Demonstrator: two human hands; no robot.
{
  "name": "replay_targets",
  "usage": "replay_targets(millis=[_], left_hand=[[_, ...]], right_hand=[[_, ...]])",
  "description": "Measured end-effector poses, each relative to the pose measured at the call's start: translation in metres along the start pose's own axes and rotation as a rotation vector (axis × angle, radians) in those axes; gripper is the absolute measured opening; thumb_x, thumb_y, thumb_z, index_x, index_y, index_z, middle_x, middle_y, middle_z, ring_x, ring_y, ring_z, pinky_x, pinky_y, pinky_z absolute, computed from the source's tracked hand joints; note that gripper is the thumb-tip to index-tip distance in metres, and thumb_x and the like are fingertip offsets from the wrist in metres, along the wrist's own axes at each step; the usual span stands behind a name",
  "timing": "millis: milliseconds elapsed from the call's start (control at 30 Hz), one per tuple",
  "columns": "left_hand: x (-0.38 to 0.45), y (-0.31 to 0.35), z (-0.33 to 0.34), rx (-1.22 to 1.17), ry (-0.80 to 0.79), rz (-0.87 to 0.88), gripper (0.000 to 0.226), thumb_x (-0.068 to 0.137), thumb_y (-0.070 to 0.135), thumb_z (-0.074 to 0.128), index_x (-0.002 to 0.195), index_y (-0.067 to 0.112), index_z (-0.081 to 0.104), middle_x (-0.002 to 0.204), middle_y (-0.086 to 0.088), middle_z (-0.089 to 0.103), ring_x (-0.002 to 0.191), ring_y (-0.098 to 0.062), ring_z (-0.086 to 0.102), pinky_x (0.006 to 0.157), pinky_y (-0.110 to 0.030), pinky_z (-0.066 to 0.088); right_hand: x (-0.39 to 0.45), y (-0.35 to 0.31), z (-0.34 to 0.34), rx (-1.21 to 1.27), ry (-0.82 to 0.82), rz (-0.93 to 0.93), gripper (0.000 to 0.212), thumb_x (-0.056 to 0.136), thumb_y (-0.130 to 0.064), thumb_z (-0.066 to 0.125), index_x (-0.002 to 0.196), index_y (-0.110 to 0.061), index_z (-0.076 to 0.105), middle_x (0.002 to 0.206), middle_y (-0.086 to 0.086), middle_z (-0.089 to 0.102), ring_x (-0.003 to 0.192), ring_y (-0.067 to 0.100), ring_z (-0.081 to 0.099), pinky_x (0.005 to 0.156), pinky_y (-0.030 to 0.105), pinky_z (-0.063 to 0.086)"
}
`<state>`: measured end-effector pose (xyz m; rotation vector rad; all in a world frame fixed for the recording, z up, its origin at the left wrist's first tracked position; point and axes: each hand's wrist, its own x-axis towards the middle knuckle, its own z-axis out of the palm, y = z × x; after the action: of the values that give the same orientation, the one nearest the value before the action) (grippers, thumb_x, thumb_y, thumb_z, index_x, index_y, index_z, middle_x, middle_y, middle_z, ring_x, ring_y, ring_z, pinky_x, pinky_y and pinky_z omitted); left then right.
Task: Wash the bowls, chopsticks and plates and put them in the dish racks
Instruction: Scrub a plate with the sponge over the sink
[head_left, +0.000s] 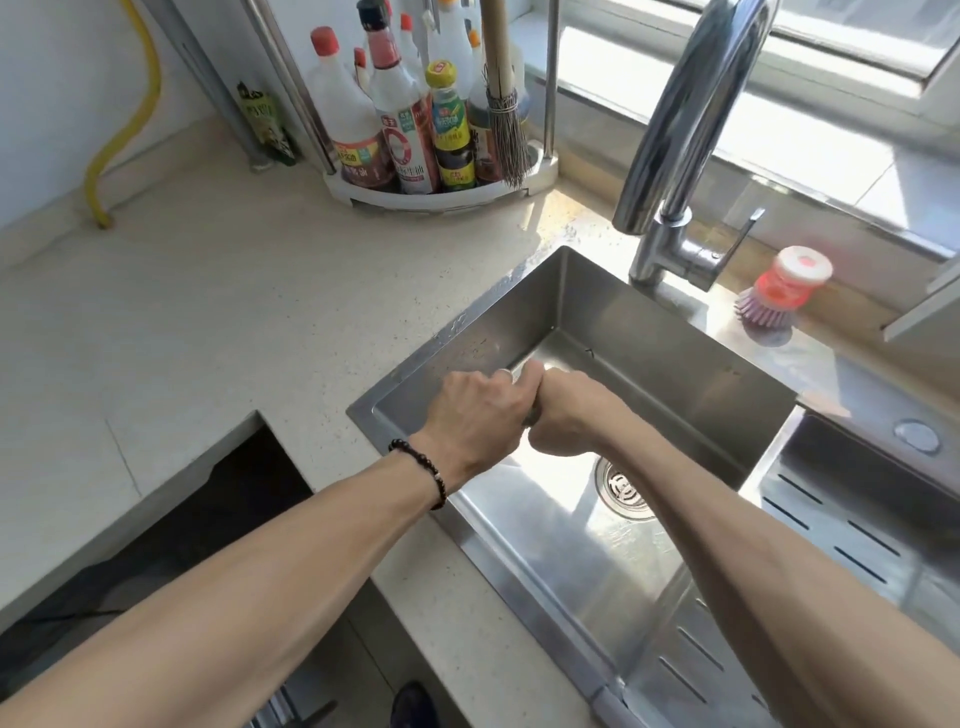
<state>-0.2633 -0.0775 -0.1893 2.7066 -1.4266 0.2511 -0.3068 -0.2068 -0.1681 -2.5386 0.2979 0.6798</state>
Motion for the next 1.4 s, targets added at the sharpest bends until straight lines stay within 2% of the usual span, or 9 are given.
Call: replay_targets(millis=[200, 333, 400, 500, 600, 733, 867, 1000, 1400], left_hand=[[0.009, 0.007, -0.01, -0.14, -0.326, -0.322, 0.012, 0.094, 0.024, 0.055, 0.101, 0.017, 0.047, 0.079, -0.002, 0.055, 0.07, -0.029, 0.053, 0.061, -0.034, 0.035], [0.022, -0.004, -0.016, -0.833, -0.675, -0.68, 0.011, 0.092, 0.021, 0.061, 0.085, 0.014, 0.059, 0.067, 0.0, 0.054, 0.052, -0.014, 0.044, 0.045, -0.021, 0.033], [0.025, -0.009, -0.022, -1.07, -0.928, -0.618, 0.016, 0.096, 0.015, 0.057, 0.08, 0.014, 0.057, 0.058, 0.001, 0.045, 0.046, -0.01, 0.029, 0.041, -0.021, 0.022], [0.025, -0.009, -0.031, -1.29, -1.139, -0.449, 0.037, 0.092, -0.001, 0.063, 0.065, 0.016, 0.043, 0.052, 0.003, 0.035, 0.047, -0.01, 0.025, 0.043, -0.02, 0.02], [0.029, 0.001, -0.039, -1.249, -1.025, -0.477, 0.032, 0.087, -0.005, 0.066, 0.069, 0.011, 0.045, 0.049, 0.0, 0.033, 0.042, -0.01, 0.026, 0.041, -0.022, 0.019], [0.038, 0.01, -0.036, -0.8, -0.639, -0.522, 0.027, 0.08, 0.007, 0.068, 0.062, 0.012, 0.049, 0.05, 0.004, 0.043, 0.044, -0.011, 0.035, 0.042, -0.022, 0.028], [0.041, 0.006, -0.028, -0.313, -0.398, -0.385, 0.027, 0.083, 0.017, 0.055, 0.058, 0.014, 0.048, 0.051, -0.001, 0.048, 0.048, -0.02, 0.044, 0.047, -0.027, 0.037], [0.05, 0.0, -0.031, -0.014, -0.353, -0.198, 0.016, 0.089, 0.021, 0.05, 0.076, 0.017, 0.059, 0.057, 0.002, 0.043, 0.06, -0.025, 0.049, 0.06, -0.03, 0.037], [0.06, -0.013, -0.028, 0.172, -0.348, -0.016, 0.017, 0.095, 0.02, 0.046, 0.1, 0.014, 0.061, 0.09, -0.007, 0.069, 0.067, -0.025, 0.047, 0.064, -0.032, 0.038]], right_hand=[[-0.005, 0.015, 0.003, 0.24, 0.174, -0.041, 0.058, 0.08, -0.008, 0.065, 0.132, -0.015, 0.039, 0.104, 0.014, 0.062, 0.093, 0.034, 0.061, 0.073, 0.039, 0.051], [-0.019, 0.027, 0.041, -0.175, 0.567, -0.35, 0.093, 0.074, 0.007, 0.067, 0.154, -0.013, 0.025, 0.147, 0.028, 0.038, 0.121, 0.044, 0.051, 0.095, 0.052, 0.05], [-0.016, 0.04, 0.052, -0.358, 0.703, -0.517, 0.089, 0.072, 0.009, 0.068, 0.151, -0.008, 0.029, 0.148, 0.029, 0.033, 0.122, 0.047, 0.05, 0.099, 0.057, 0.047], [-0.011, 0.048, 0.044, -0.303, 0.911, -0.736, 0.052, 0.089, 0.001, 0.055, 0.137, -0.01, 0.04, 0.12, 0.019, 0.046, 0.084, 0.032, 0.056, 0.07, 0.041, 0.05], [-0.005, 0.043, 0.024, -0.373, 1.002, -0.703, 0.024, 0.079, -0.001, 0.058, 0.102, -0.007, 0.056, 0.076, 0.011, 0.051, 0.049, 0.025, 0.045, 0.041, 0.031, 0.03], [0.004, 0.029, -0.003, -0.472, 0.796, -0.505, 0.025, 0.049, 0.003, 0.068, 0.063, -0.008, 0.05, 0.048, 0.007, 0.043, 0.029, 0.024, 0.032, 0.045, 0.017, 0.008], [0.006, 0.01, -0.019, -0.486, 0.467, -0.27, 0.011, 0.081, -0.003, 0.06, 0.085, -0.011, 0.053, 0.076, 0.011, 0.063, 0.059, 0.032, 0.042, 0.046, 0.028, 0.021], [0.007, 0.004, -0.022, -0.302, 0.38, -0.128, 0.023, 0.082, 0.0, 0.053, 0.096, -0.012, 0.066, 0.073, 0.003, 0.045, 0.071, 0.033, 0.05, 0.061, 0.035, 0.04], [0.019, 0.01, -0.031, -0.069, 0.174, -0.076, 0.018, 0.08, -0.002, 0.051, 0.069, -0.013, 0.041, 0.073, 0.007, 0.053, 0.063, 0.029, 0.054, 0.057, 0.034, 0.046]])
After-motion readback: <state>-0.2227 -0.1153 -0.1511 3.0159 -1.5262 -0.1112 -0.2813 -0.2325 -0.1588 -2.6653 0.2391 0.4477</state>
